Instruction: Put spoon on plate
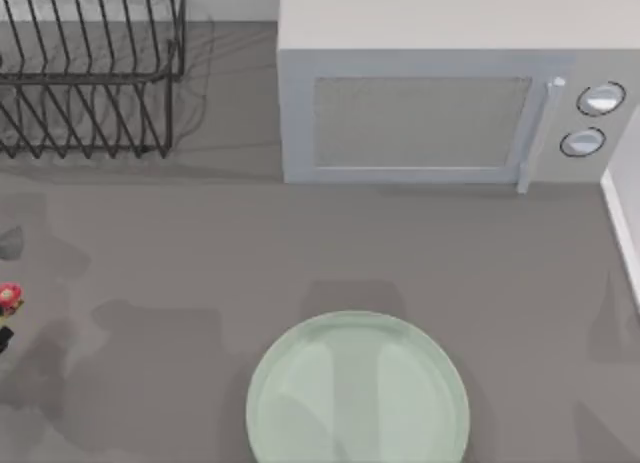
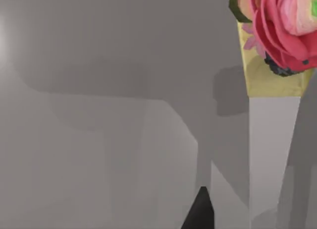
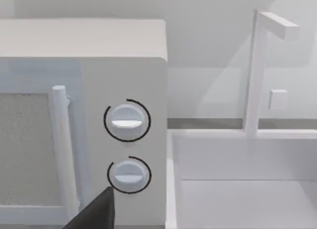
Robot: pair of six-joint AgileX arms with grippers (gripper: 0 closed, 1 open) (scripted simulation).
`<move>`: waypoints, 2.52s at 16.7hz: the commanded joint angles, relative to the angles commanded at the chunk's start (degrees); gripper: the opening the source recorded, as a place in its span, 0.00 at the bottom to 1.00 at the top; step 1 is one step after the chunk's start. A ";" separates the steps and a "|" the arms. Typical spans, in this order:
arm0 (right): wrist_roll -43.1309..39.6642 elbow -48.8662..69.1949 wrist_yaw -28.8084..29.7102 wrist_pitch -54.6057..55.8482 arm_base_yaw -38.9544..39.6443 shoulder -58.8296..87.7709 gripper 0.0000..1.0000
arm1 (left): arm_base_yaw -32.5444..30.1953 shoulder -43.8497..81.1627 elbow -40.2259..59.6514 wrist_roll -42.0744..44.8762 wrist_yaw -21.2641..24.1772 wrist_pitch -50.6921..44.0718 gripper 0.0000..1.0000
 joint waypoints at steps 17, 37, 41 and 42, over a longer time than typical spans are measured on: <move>0.00 0.00 0.00 0.00 0.00 0.00 1.00 | -13.06 1.43 13.04 -0.33 -0.17 -11.93 0.00; 0.00 0.00 0.00 0.00 0.00 0.00 1.00 | -65.63 20.16 29.56 -3.26 -0.56 -8.61 0.00; 0.00 0.00 0.00 0.00 0.00 0.00 1.00 | -65.79 20.79 29.07 -3.79 -0.19 -7.78 0.00; 0.00 0.00 0.00 0.00 0.00 0.00 1.00 | -65.87 20.99 28.89 -3.96 0.08 -7.56 0.00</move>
